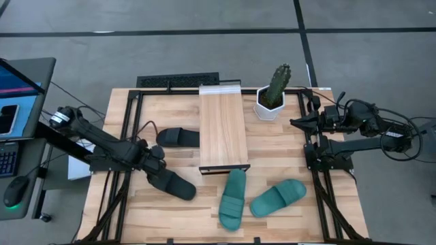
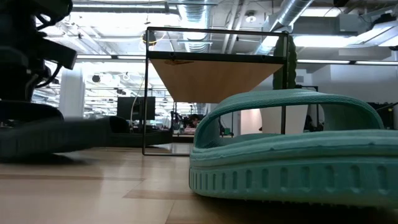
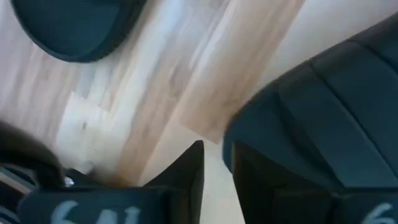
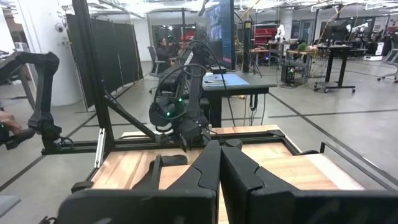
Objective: Pick and place slides into the shelf
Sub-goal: Put the bottom black slipper on the shelf
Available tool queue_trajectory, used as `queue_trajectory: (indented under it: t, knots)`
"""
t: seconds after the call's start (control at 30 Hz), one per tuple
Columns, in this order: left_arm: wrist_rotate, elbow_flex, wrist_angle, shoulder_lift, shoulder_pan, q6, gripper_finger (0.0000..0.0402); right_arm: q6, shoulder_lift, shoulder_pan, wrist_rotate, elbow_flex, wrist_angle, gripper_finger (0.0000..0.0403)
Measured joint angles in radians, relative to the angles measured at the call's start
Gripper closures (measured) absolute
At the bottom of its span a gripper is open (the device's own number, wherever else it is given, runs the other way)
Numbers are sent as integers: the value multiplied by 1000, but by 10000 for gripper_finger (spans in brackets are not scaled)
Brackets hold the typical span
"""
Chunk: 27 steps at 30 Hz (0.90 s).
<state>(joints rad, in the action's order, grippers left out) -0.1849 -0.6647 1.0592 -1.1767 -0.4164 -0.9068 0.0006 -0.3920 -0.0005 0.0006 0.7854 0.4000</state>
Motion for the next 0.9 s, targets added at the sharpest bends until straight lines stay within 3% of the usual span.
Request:
queue_trajectory:
  t: [0.27, 0.43, 0.6, 0.9]
  knots:
    - [-159, 0, 7, -56, 0, 9, 319, 0, 0, 0, 0, 0, 0, 403]
    - [-166, 0, 12, -69, 0, 5, 319, 0, 0, 0, 0, 0, 0, 403]
    - [-138, 0, 23, -69, 0, -7, 319, 0, 0, 0, 0, 0, 0, 403]
    - [62, 0, 22, -56, -22, 15, 319, 0, 0, 0, 0, 0, 0, 403]
